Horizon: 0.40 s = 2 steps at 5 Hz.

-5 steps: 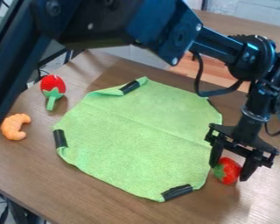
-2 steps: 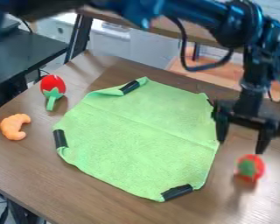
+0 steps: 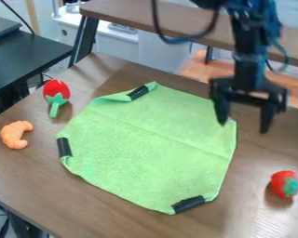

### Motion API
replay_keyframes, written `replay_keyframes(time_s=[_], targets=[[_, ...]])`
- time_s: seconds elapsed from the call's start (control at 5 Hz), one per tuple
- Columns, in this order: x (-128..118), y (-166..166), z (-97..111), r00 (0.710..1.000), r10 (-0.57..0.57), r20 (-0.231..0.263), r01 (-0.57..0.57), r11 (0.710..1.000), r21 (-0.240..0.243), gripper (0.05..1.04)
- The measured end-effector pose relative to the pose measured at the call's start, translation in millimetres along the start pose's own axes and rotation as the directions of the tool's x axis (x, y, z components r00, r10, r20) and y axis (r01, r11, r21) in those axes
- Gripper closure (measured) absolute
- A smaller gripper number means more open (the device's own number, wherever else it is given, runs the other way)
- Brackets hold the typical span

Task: Put the strawberry into the left of the table

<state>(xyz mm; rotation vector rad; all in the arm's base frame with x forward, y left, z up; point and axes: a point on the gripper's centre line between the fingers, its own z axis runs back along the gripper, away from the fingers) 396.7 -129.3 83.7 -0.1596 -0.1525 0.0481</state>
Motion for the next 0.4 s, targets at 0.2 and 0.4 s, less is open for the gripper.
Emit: replay_keyframes(time_s=[0.2, 0.4], targets=[[-1.7, 22.8, 27.5, 0.999, 0.040, 0.031, -0.039, 0.999, -0.034, 0.083], [-9.9, 47.7, 66.2, 0.993, 0.068, 0.094, -0.059, 0.993, -0.098, 0.083]])
